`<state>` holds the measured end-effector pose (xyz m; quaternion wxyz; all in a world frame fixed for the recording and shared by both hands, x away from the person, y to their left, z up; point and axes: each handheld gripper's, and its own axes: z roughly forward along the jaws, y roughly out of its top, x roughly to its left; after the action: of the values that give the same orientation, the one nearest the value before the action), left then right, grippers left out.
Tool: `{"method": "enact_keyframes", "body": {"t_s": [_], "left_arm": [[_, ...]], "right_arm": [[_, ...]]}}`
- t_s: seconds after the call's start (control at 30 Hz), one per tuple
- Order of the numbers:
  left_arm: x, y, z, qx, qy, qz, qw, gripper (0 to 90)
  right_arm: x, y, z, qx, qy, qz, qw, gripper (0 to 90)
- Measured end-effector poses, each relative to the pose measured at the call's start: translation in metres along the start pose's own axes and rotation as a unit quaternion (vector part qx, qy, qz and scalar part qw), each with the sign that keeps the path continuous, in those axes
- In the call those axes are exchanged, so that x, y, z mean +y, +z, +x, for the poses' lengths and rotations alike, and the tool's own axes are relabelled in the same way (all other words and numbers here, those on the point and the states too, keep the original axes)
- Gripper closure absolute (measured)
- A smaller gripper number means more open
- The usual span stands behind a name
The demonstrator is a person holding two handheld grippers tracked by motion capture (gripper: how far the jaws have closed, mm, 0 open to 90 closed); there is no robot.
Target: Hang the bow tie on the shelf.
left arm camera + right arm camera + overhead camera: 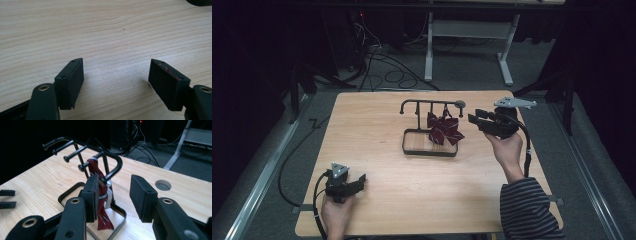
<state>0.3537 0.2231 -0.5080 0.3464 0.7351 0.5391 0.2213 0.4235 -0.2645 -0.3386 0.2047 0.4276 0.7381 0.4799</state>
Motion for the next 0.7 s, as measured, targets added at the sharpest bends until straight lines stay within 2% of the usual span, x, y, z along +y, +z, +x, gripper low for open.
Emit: {"method": "enact_keyframes", "body": {"t_s": [0.7], "left_arm": [[0.0,0.0,0.0,0.001,0.001,0.001,1.0,28.9]], "right_arm": [[-0.021,-0.017,-0.009,-0.021,0.015,0.008,0.9996,55.6]]}}
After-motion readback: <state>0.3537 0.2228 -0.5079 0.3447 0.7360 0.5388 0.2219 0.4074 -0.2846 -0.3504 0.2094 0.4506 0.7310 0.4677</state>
